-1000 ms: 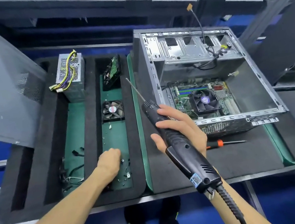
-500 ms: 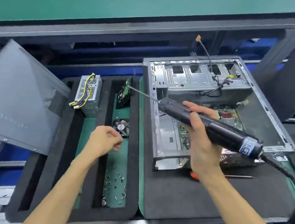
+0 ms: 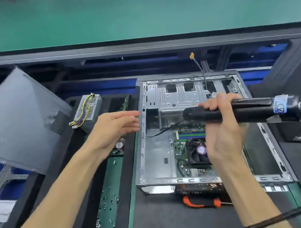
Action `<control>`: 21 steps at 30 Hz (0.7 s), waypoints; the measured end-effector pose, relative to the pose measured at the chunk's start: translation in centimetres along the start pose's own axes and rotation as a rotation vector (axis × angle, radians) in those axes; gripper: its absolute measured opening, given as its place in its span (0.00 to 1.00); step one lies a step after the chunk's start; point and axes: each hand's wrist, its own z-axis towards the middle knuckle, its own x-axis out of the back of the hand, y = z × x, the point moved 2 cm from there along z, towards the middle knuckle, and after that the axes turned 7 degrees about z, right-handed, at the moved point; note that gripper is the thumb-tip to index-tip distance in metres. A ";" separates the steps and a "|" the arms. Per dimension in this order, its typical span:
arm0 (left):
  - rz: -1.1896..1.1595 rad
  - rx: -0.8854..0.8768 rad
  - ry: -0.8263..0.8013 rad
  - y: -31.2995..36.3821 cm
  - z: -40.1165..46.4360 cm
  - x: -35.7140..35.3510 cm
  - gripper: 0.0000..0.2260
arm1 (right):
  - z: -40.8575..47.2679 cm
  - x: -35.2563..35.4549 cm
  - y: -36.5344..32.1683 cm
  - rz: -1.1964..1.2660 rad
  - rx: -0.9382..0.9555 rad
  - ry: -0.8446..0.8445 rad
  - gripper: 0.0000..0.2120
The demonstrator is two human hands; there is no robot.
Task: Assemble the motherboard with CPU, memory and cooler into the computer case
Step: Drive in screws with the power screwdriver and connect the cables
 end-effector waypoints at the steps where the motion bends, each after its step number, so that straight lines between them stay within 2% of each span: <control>1: -0.004 -0.003 -0.015 0.2 0.4 -0.3 0.08 | 0.3 -0.1 -0.1 -0.011 -0.001 -0.040 0.07; 5: -0.019 -0.003 -0.052 0.4 2.2 -1.0 0.06 | 0.8 -0.4 -0.3 -0.086 -0.043 -0.191 0.14; 9: -0.063 0.027 -0.114 0.0 3.8 -2.7 0.05 | 1.7 -1.6 -0.9 -0.268 0.050 -0.266 0.10; 12: -0.059 0.043 -0.162 -0.3 5.1 -3.9 0.06 | 2.6 -2.7 -1.0 -0.288 0.076 -0.278 0.09; 15: -0.064 0.057 -0.197 -1.0 5.9 -4.6 0.08 | 2.8 -3.2 -0.8 -0.268 0.053 -0.242 0.04; 21: -0.024 0.048 -0.244 -2.0 6.4 -5.7 0.03 | 4.3 -4.0 -1.9 -0.281 0.172 -0.132 0.07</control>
